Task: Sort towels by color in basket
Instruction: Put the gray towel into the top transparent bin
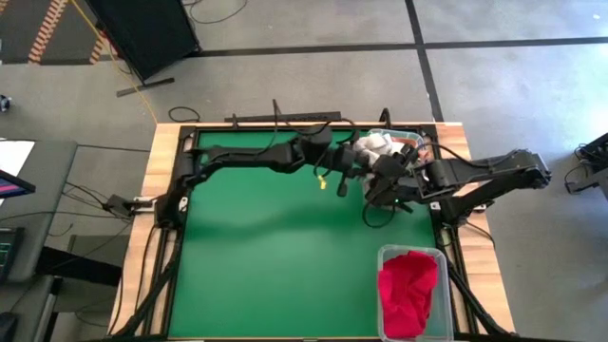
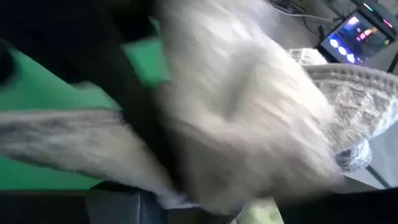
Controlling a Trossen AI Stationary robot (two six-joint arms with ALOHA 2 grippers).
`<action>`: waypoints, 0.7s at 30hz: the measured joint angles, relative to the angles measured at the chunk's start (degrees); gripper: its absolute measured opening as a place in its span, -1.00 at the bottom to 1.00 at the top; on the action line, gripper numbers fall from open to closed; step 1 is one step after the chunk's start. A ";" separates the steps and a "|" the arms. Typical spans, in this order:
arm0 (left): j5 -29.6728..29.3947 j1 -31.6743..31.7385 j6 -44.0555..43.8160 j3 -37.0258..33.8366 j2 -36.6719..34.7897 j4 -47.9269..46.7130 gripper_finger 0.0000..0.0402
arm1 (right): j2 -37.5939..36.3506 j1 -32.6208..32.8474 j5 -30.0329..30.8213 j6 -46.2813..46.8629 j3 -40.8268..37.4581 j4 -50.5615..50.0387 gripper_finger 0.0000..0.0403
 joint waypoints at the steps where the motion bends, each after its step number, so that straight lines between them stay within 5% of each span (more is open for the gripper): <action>1: 0.35 0.28 -0.69 1.77 1.49 -0.05 -0.94 | 0.02 -0.07 0.19 0.96 0.04 -0.12 0.29; 7: 5.13 1.51 -4.77 12.51 9.41 -1.89 -0.94 | -0.09 -0.31 1.67 3.01 -0.04 -4.87 0.13; 14: 5.46 1.88 -4.42 20.85 14.63 -6.15 -0.93 | -0.02 -0.98 1.66 11.67 0.04 -15.75 -0.63; 21: 4.50 2.54 -4.51 21.42 15.53 -7.14 -0.66 | 0.02 -2.33 0.72 16.66 0.11 -21.53 -0.66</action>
